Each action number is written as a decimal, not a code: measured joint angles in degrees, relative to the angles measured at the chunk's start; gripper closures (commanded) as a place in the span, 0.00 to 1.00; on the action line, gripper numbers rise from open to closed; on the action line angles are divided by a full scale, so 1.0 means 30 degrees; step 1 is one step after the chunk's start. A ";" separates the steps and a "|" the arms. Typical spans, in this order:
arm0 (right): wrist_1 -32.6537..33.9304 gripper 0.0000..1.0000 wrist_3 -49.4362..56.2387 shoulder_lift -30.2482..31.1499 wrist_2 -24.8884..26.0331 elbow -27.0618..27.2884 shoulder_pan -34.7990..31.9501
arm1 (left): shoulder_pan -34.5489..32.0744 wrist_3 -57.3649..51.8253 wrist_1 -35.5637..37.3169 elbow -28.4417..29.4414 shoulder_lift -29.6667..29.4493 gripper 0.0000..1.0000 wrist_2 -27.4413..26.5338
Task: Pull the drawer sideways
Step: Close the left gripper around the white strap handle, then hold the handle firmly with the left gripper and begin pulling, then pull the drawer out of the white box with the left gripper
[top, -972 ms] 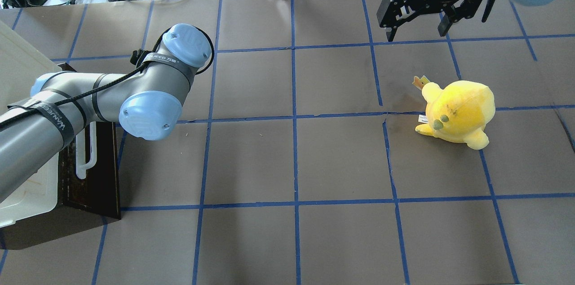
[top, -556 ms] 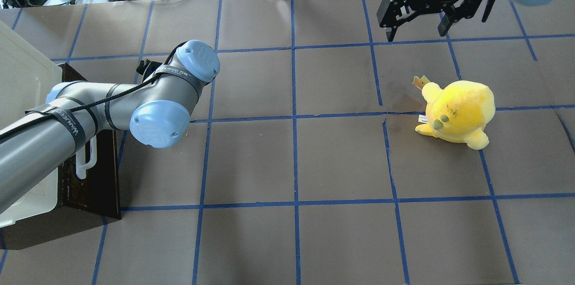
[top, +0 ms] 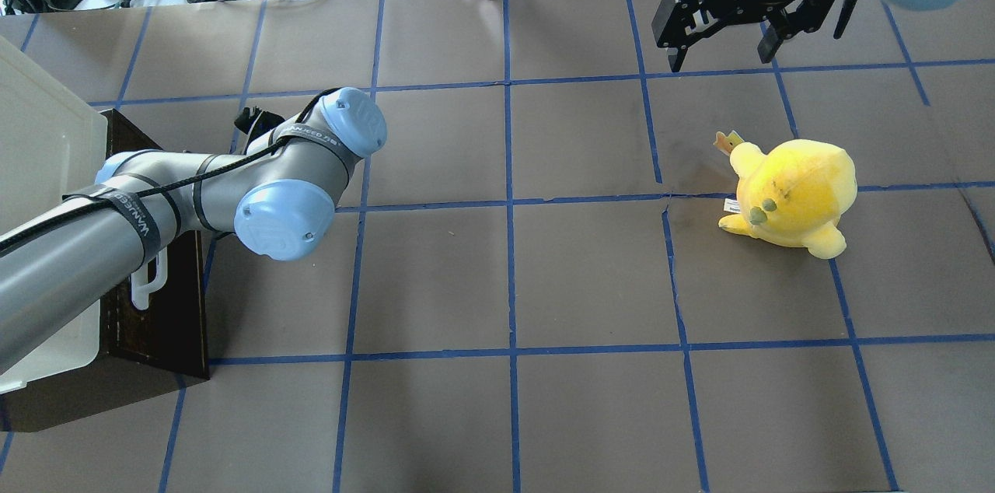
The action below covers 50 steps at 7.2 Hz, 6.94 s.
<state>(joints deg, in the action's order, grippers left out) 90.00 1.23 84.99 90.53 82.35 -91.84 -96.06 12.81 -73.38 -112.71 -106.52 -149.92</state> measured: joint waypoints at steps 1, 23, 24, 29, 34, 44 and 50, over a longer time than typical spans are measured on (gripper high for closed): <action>-0.0001 0.00 0.0000 0.0000 -0.0001 0.0000 0.0000 | 0.0042 0.0006 -0.0017 -0.0001 -0.0149 0.02 -0.0455; -0.0001 0.00 0.0001 0.0000 0.0000 0.0000 0.0000 | 0.1424 -0.0052 -0.0019 0.0051 -0.1046 0.37 -0.1515; 0.0000 0.00 0.0001 0.0000 -0.0001 -0.0001 0.0000 | 0.1441 -0.0056 -0.0024 0.0092 -0.1071 0.37 -0.1496; 0.0000 0.00 0.0000 0.0000 0.0000 0.0000 0.0000 | 0.1347 -0.0170 -0.0060 0.0180 -0.1162 0.44 -0.1537; -0.0001 0.00 0.0013 0.0000 0.0000 0.0000 0.0000 | 0.1345 -0.0202 -0.0060 0.0164 -0.1189 0.58 -0.1511; 0.0000 0.00 0.0001 0.0000 0.0000 -0.0001 0.0000 | 0.0869 -0.0272 0.0135 0.0404 -0.1283 0.69 -0.1364; 0.0000 0.00 0.0000 0.0000 0.0000 0.0000 0.0001 | -0.0461 -0.0309 -0.0003 0.0829 -0.1235 0.69 -0.0532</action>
<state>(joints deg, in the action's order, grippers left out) 90.00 1.23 84.99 90.53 82.35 -91.84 -97.44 11.88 -73.39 -110.23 -110.23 -151.52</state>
